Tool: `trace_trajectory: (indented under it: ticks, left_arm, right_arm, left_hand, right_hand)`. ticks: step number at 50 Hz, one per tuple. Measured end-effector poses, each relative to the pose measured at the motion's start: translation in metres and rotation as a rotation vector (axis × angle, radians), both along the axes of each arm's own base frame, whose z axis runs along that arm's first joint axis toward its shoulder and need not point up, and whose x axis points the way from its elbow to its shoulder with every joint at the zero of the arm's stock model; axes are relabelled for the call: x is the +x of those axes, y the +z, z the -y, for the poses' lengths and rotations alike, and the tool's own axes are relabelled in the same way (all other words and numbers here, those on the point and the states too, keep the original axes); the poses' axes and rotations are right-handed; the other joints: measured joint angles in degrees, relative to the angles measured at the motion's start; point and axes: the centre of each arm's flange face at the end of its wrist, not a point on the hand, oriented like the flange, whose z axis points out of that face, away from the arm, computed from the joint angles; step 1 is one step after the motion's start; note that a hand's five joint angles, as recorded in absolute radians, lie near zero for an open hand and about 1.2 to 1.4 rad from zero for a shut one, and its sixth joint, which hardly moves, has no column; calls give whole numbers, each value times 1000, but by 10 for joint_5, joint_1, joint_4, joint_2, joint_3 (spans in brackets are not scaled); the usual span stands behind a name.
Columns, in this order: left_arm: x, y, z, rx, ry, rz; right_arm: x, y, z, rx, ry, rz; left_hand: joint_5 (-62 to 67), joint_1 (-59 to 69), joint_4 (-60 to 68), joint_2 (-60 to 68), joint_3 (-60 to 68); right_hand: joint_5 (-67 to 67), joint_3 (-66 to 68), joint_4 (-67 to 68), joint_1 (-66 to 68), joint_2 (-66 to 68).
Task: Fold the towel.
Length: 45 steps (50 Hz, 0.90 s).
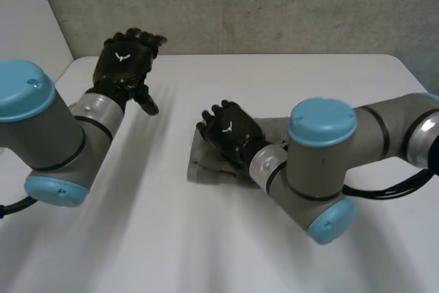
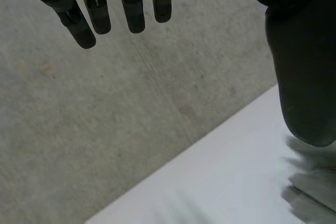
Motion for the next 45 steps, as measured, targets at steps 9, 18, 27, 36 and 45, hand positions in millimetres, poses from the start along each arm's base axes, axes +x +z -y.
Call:
trace_trajectory:
  ticks: [9,18,27,36,45]
  left_arm:
    - [-6,-21,-4,55,-19,22]
    - [-19,-32,-15,78,-61,36]
    - [-29,-42,-24,101,-92,50]
    - [-29,-31,-26,76,-95,36]
    - [-28,4,-25,-6,-95,-19]
  right_arm:
    - [-61,1,30,81,-301,-28]
    - [-136,-25,35,245,-490,-59]
    - [-168,-40,45,274,-559,-51]
    - [-162,20,64,97,-525,55]
    - [-72,65,36,-32,-103,134]
  left_hand:
    - [0,0,0,0,0]
    - [0,0,0,0,0]
    - [0,0,0,0,0]
    - [0,0,0,0,0]
    - [1,0,0,0,0]
  right_hand:
    - [0,0,0,-9,0]
    - [10,10,7,3,10]
    - [628,619,616,534,571]
    - [629,623,620,600,573]
    - [632,623,620,603,584]
